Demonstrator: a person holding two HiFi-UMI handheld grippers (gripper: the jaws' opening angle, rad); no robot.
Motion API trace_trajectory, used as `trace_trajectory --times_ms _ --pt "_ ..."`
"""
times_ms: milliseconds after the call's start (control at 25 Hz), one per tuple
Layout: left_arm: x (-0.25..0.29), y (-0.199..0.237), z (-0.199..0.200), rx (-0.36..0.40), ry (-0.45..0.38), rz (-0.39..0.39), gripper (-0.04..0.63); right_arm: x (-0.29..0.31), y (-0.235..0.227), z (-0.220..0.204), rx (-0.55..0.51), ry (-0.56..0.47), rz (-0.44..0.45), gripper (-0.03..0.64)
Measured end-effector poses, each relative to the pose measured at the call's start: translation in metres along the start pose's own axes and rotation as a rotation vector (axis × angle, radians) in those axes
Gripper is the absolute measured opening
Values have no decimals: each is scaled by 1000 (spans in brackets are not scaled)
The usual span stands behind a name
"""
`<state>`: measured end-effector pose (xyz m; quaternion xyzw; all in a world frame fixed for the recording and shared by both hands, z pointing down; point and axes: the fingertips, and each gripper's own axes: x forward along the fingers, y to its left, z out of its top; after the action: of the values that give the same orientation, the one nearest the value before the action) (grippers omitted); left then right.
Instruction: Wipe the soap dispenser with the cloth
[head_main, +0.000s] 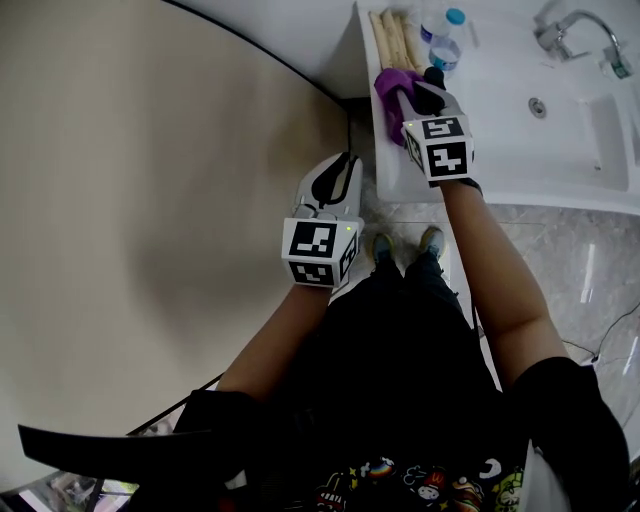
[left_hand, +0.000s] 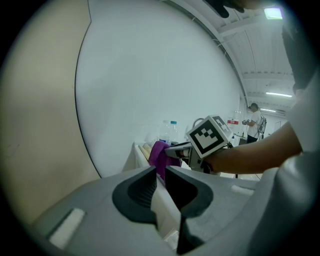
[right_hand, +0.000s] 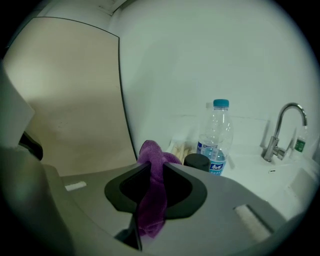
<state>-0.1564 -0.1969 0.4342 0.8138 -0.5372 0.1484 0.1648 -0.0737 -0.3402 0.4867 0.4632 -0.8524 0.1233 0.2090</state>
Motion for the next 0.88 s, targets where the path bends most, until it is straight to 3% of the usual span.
trace_trajectory --times_ms 280,480,880 --pt "5 2 -15 2 36 -48 41 -1 9 -22 46 34 -3 101" --pt "14 -2 -17 4 39 -78 41 -3 11 -58 46 119 23 101" --pt "27 -10 -19 -9 44 -96 41 -21 -17 -89 19 200 16 101"
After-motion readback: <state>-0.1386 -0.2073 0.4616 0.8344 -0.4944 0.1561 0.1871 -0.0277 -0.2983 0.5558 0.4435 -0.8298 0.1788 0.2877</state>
